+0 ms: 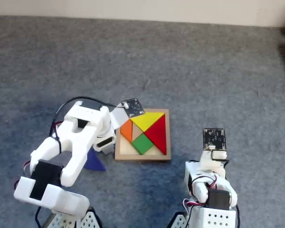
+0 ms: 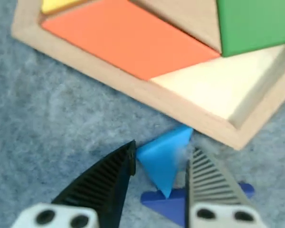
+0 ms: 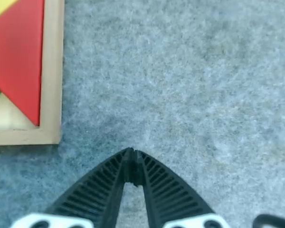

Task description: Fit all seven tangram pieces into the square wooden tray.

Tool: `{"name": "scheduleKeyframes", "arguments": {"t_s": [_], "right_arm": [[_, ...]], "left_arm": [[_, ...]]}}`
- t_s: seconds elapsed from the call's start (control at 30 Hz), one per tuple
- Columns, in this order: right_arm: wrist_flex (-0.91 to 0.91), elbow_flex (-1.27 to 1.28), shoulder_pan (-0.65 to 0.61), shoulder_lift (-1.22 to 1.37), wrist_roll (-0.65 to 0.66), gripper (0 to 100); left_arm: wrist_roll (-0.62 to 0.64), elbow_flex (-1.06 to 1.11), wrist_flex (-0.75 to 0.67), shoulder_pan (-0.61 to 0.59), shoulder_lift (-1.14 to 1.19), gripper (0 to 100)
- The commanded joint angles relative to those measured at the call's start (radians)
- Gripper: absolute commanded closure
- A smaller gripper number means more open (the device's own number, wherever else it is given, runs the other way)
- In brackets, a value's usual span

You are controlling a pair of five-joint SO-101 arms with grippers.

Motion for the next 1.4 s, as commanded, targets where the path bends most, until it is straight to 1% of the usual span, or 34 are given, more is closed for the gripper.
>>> {"name": "scheduleKeyframes", "arguments": {"t_s": [0.0, 0.13, 0.37, 0.5, 0.6, 0.67, 0.83, 1.0, 1.07, 1.17, 1.3, 1.37], "right_arm": [[0.007, 0.102, 0.01, -0.018, 0.011, 99.3], [0.007, 0.102, 0.01, -0.018, 0.011, 99.3], [0.007, 0.102, 0.01, -0.018, 0.011, 99.3], [0.007, 0.102, 0.01, -0.018, 0.011, 99.3], [0.007, 0.102, 0.01, -0.018, 0.011, 99.3], [0.007, 0.102, 0.01, -0.018, 0.011, 99.3], [0.007, 0.102, 0.01, -0.018, 0.011, 99.3], [0.007, 0.102, 0.01, -0.018, 0.011, 99.3], [0.007, 0.102, 0.01, -0.018, 0.011, 99.3], [0.007, 0.102, 0.01, -0.018, 0.011, 99.3], [0.007, 0.102, 0.01, -0.018, 0.011, 99.3], [0.007, 0.102, 0.01, -0.018, 0.011, 99.3]], "left_arm": [[0.054, -0.073, 0.037, 0.007, -0.004, 90], [0.071, -0.14, 0.138, 0.007, -0.004, 91], [0.072, -0.246, 0.25, 0.013, -0.004, 91], [0.08, -0.295, 0.299, 0.076, -0.004, 91], [0.157, -0.326, 0.302, 0.16, -0.004, 91], [0.176, -0.348, 0.302, 0.226, -0.004, 91], [0.181, -0.383, 0.296, 0.377, 0.007, 91], [0.265, -0.384, 0.273, 0.49, 0.007, 91], [0.295, -0.377, 0.247, 0.516, 0.007, 91], [0.33, -0.377, 0.207, 0.522, 0.008, 91], [0.342, -0.377, 0.186, 0.541, 0.008, 90], [0.342, -0.375, 0.18, 0.558, 0.008, 87]]}}
